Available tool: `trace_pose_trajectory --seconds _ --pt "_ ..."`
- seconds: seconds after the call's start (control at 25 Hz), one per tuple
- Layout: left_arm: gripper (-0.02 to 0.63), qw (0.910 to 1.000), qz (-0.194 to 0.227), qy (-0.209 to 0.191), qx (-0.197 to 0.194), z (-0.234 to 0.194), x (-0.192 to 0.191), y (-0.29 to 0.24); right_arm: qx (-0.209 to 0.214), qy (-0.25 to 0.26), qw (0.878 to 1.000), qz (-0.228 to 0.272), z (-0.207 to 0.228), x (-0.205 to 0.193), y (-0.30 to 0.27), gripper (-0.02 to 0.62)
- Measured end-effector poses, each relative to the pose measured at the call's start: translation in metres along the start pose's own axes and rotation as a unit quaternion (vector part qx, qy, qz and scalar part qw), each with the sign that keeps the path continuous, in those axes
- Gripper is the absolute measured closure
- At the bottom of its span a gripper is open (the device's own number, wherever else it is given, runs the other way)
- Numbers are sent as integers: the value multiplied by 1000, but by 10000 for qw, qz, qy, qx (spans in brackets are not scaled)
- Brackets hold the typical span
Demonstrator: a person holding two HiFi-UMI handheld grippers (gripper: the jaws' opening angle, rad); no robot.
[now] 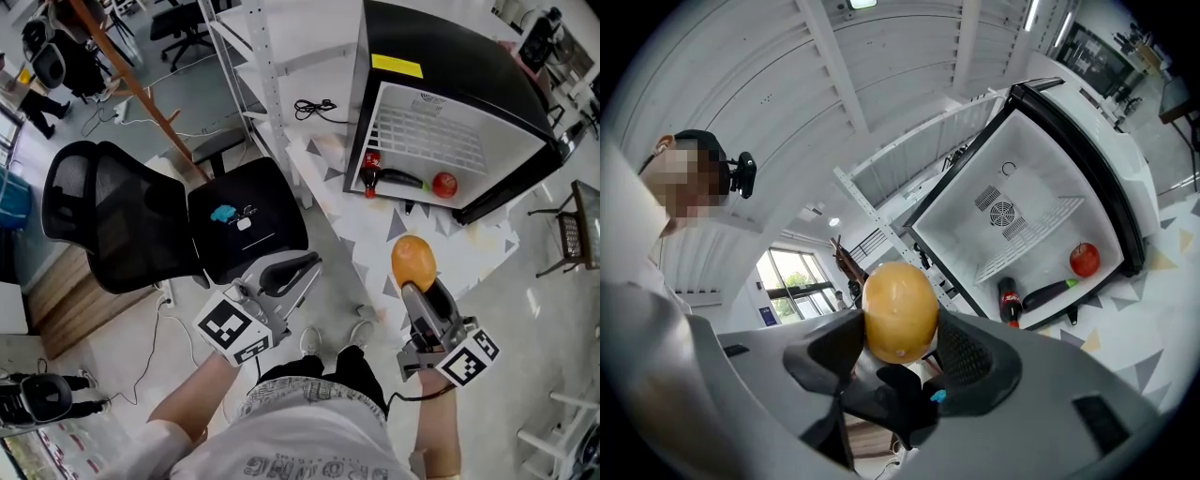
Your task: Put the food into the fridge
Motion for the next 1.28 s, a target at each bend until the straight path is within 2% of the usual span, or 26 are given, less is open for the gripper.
trace_pose_trajectory --seconds 0.4,1.28 --pt "572 9998 82 -7 184 -5 7 -19 178 67 9998 -54 20 13 -14 351" --pt "572 9972 129 37 733 -12 10 -80 530 378 9974 -316 95 46 -56 351"
Point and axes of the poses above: the fingertips, and each gripper's own axes: y backward along the fingers, z to its right, x out of its top, the point moved 6 cm from there along y, backward along the fingers, and after that the axes turned 14 degrees about y, right-handed, at the moved point
